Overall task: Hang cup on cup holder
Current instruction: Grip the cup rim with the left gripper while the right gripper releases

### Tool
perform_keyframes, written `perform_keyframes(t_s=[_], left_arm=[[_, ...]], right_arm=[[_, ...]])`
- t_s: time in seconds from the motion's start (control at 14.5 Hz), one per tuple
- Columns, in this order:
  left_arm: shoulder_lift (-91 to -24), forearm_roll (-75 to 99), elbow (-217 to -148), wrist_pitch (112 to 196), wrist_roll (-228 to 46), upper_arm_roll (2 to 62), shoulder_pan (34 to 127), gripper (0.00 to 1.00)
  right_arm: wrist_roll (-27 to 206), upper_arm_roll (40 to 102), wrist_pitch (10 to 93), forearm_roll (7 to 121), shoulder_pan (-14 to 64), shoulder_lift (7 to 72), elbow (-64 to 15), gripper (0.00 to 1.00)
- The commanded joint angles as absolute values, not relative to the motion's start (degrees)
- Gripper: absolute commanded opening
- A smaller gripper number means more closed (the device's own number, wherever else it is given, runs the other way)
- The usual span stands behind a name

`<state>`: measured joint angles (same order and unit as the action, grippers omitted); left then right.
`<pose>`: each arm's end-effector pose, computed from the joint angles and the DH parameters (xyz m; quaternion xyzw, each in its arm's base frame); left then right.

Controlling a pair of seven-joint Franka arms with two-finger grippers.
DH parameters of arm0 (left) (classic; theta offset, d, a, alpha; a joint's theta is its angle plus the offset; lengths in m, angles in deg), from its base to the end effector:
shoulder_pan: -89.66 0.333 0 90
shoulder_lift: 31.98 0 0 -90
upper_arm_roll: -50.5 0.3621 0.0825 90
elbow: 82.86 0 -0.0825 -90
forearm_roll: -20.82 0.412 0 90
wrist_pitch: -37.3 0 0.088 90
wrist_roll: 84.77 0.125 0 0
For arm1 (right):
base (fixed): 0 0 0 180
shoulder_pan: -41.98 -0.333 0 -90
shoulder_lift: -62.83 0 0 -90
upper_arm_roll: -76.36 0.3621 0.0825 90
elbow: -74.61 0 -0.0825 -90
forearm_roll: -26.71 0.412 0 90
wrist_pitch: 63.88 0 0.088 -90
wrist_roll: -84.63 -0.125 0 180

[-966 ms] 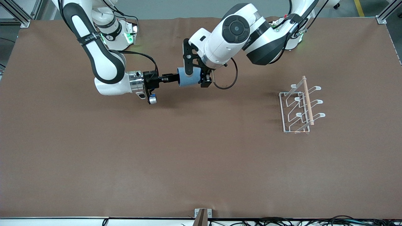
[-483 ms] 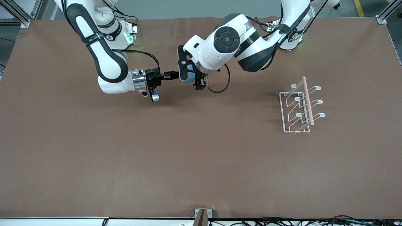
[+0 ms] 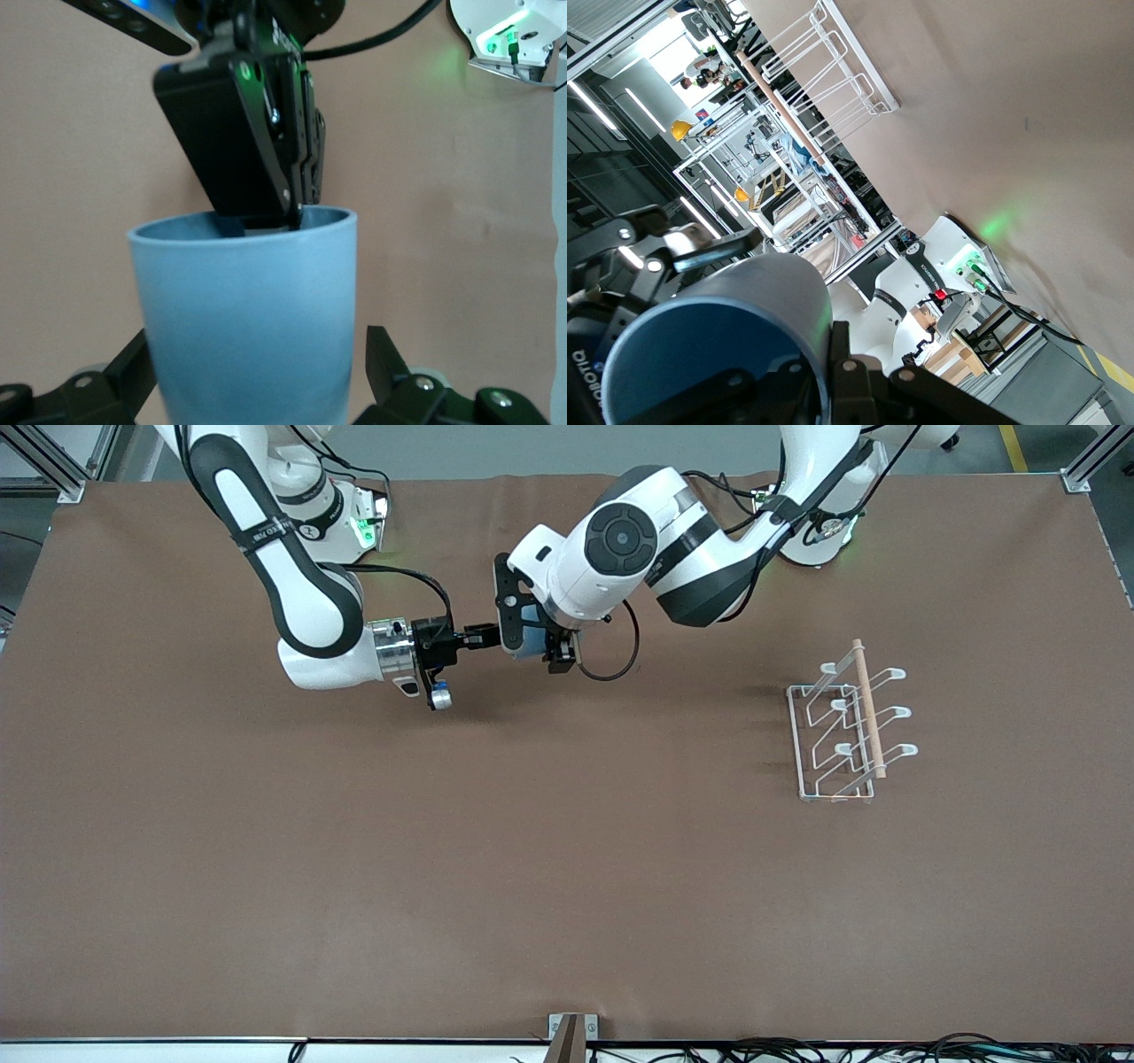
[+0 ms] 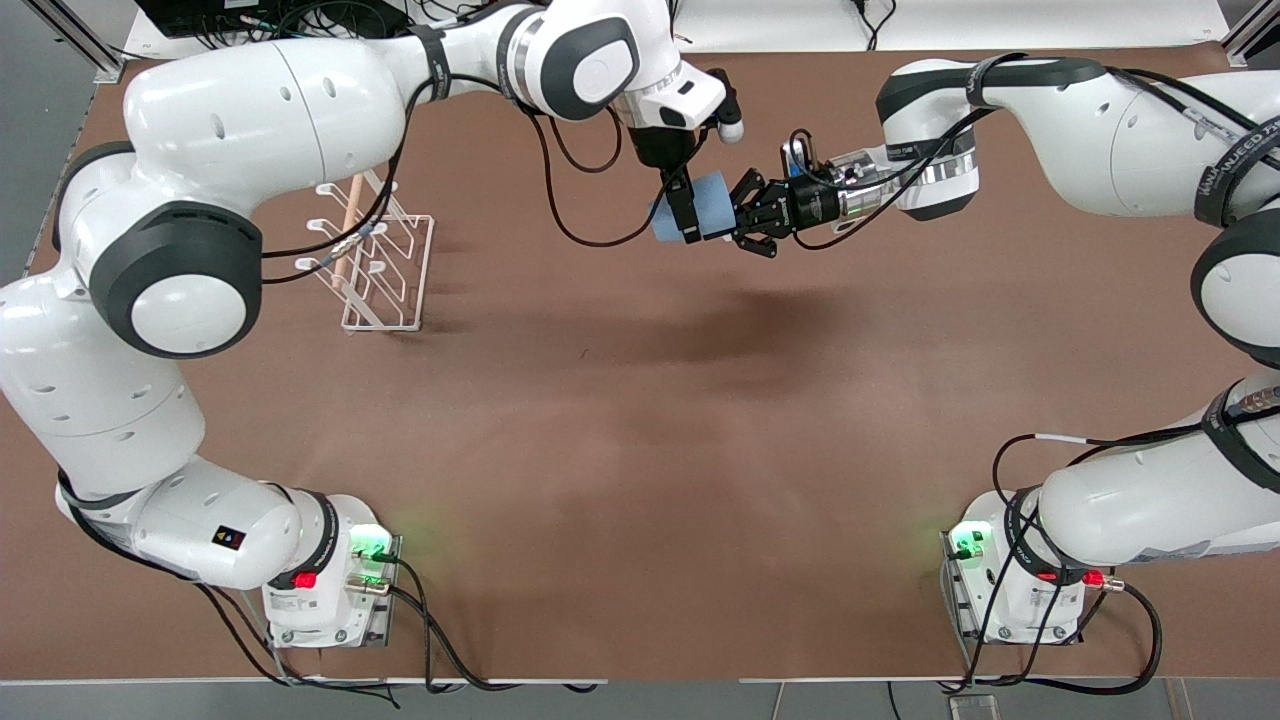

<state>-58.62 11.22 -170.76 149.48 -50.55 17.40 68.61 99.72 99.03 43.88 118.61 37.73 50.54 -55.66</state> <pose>0.4629 -0.5549 0.4448 0.7407 -0.6412 -0.0207 0.1994 0.4512 0.3295 0.3138 -0.7407 0.1474 0.2793 0.5930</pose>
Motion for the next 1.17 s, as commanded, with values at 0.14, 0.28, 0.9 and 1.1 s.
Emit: perform_keyframes(t_s=[0.14,0.28,0.9,1.1], left_arm=[[-58.44,12.30,-171.36,149.01,-51.20,17.45,68.30,0.92],[-58.18,12.47,-171.63,149.01,-50.67,17.45,68.57,0.66],[-57.56,18.36,-171.45,148.57,-51.19,17.45,68.30,0.27],[-56.77,18.45,-171.28,147.53,-51.19,17.54,68.30,0.25]], right_arm=[[100.54,99.65,43.53,120.40,38.29,52.46,-57.32,0.02],[100.54,99.65,43.53,120.40,38.29,52.46,-57.32,0.02],[100.54,99.65,43.44,120.40,38.46,52.46,-57.05,0.96],[100.45,99.56,42.74,120.31,38.90,52.64,-56.97,1.00]])
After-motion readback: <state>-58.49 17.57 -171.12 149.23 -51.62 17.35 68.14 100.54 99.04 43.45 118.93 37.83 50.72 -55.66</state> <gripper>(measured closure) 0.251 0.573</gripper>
